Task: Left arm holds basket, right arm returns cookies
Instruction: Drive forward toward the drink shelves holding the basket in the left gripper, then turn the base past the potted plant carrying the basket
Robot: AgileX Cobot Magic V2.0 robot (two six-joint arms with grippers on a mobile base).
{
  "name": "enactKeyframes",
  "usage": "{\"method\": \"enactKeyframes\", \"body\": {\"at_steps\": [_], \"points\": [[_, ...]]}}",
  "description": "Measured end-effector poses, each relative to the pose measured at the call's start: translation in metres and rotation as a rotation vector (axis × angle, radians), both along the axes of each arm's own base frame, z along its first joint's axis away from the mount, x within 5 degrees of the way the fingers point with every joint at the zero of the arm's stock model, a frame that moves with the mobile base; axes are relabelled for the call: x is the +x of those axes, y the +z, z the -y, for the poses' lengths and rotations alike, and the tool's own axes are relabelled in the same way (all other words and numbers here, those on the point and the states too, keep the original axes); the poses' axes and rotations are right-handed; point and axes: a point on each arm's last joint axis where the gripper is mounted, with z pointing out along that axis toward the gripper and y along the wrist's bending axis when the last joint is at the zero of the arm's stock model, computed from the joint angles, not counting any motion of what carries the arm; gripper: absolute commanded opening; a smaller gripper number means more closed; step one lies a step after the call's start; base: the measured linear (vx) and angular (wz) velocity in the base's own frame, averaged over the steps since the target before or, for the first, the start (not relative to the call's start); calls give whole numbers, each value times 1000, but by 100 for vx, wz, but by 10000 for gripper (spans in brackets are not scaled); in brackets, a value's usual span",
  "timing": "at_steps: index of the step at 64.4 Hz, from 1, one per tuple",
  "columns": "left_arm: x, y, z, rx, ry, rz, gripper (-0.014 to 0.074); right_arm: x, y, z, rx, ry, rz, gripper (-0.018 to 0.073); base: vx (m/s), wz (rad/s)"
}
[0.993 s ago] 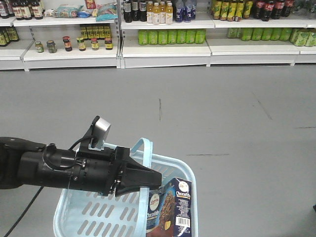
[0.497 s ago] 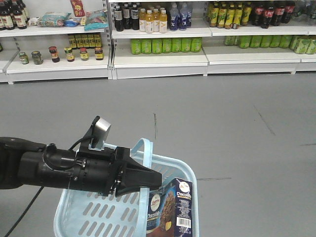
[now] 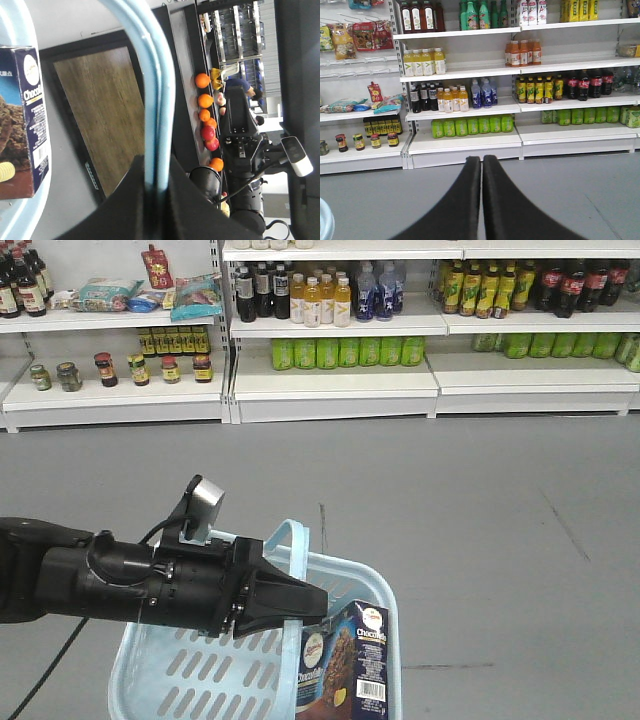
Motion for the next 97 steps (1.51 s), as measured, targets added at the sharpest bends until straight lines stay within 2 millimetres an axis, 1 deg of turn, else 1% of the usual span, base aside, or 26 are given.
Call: {"method": "enactKeyframes", "body": {"at_steps": [51, 97], "points": [[0, 0, 0, 1, 1, 0, -6, 0, 0, 0, 0, 0, 0, -8, 37, 2], [0, 0, 0, 3, 4, 1, -6, 0, 0, 0, 0, 0, 0, -8, 37, 9]]}}
